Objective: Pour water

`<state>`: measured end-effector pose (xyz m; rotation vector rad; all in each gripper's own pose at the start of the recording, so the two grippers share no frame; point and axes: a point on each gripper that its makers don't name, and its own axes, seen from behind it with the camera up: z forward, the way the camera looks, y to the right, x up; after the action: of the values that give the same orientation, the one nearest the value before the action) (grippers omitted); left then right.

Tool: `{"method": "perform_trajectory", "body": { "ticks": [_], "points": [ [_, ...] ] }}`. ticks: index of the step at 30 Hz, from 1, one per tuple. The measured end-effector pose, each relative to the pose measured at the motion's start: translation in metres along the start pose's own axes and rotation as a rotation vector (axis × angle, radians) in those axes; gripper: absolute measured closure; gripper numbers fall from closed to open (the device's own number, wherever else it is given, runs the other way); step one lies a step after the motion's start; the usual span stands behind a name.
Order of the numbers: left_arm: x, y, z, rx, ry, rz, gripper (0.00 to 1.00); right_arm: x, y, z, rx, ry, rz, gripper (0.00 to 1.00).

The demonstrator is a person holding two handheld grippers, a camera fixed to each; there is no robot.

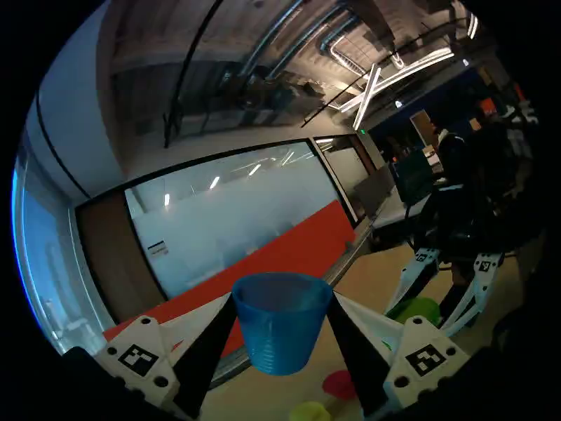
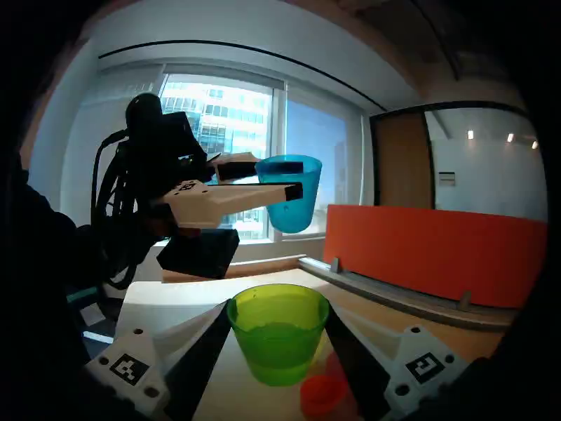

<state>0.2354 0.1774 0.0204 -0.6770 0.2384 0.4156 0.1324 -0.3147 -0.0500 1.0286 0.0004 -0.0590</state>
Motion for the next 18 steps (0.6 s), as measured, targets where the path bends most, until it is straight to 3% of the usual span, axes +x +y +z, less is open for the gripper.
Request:
{"method": "perform_trajectory", "body": {
  "ticks": [8,18],
  "points": [
    [-0.007,-0.001,0.000,-0.019,0.004,-0.188,0.14,0.004,-0.001,-0.003,-0.005,0.008,-0.002,0.08],
    [-0.019,-0.001,0.006,-0.027,-0.014,-0.306,0.14,0.006,-0.004,-0.007,-0.012,0.010,0.000,0.08]
  ]
}}
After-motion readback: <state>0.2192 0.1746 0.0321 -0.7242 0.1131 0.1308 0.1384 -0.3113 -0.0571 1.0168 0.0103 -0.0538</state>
